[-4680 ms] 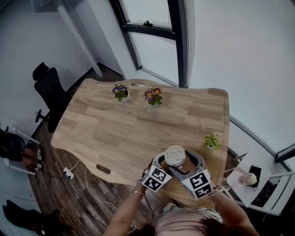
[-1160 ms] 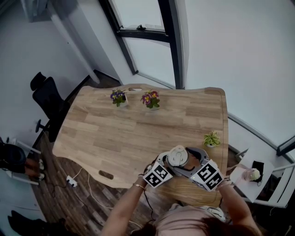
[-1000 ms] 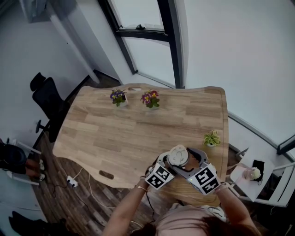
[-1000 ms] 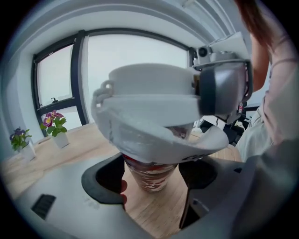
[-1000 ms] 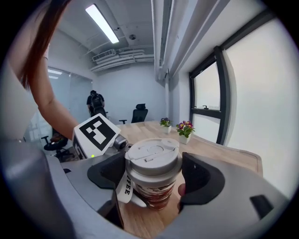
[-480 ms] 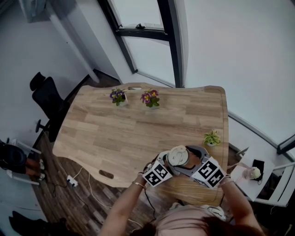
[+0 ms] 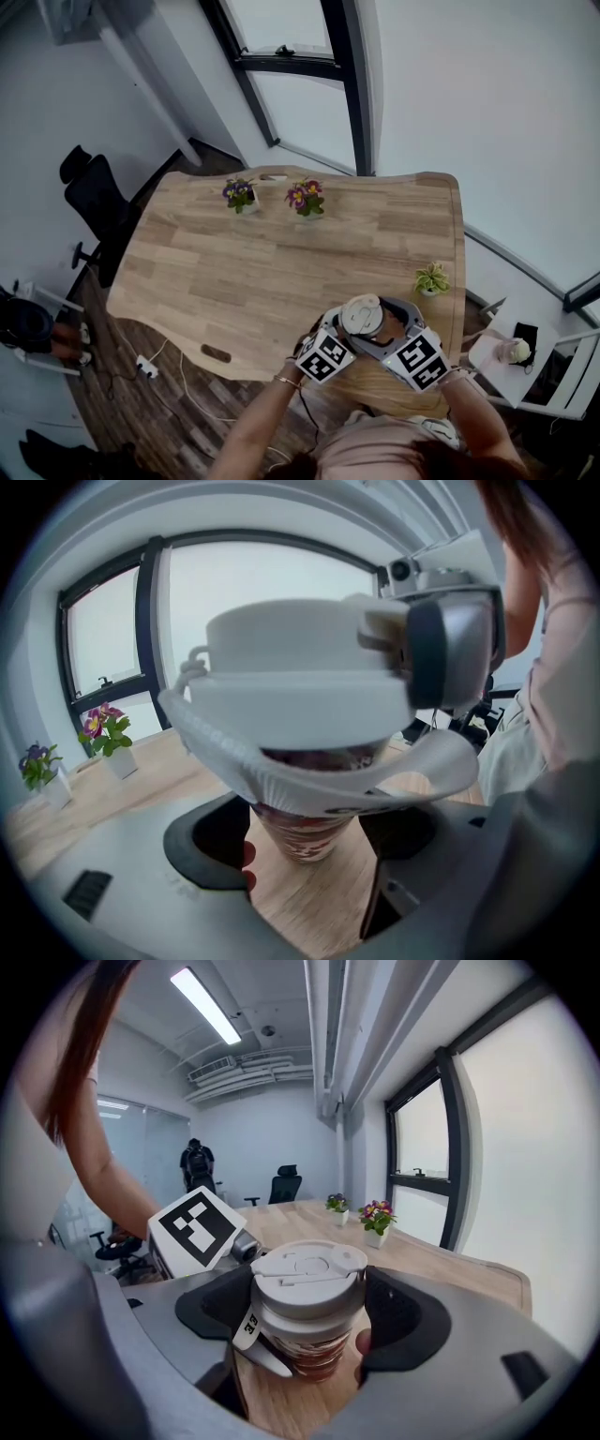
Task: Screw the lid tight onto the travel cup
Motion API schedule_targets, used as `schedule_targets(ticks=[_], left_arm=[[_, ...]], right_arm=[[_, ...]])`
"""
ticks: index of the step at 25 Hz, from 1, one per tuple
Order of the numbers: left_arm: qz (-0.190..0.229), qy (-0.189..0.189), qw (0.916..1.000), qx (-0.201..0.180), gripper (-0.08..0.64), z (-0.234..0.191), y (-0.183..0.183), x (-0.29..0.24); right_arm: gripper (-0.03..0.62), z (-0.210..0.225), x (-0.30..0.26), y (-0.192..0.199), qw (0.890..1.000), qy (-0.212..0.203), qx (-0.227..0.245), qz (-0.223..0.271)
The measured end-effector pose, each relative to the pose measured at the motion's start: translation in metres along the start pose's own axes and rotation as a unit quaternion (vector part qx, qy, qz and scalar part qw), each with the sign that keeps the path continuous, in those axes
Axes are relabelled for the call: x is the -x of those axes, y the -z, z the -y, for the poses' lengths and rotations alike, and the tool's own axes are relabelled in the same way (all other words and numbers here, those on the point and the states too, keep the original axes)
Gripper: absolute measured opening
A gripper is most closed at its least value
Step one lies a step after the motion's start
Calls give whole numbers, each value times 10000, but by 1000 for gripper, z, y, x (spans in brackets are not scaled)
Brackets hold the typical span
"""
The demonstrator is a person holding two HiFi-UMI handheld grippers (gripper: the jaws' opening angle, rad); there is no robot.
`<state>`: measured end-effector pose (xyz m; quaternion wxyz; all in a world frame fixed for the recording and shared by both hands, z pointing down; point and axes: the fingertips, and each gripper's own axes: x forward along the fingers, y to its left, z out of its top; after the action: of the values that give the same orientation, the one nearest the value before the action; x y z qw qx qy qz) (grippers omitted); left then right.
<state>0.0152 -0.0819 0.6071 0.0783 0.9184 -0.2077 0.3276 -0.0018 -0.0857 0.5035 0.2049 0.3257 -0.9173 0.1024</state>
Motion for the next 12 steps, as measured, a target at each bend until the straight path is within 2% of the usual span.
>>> schedule_targets(ticks=[4,6,8,12], left_arm=[[108,-332,9990,264,348,-1,-2,-1],[165,-427,9983,351,348,-2,-3,0],[203,-378,9985,332,348,-3,-3,0],[136,-25,9999,100,348,-1,-1,0]], right_arm=[[364,4,1,1,9980,560,-259,104],[364,4,0,0,9968,714,-322,180],[364,2,0,1,9978,585,-281,165],[365,0,3,5,9998,-95,-102,-140]])
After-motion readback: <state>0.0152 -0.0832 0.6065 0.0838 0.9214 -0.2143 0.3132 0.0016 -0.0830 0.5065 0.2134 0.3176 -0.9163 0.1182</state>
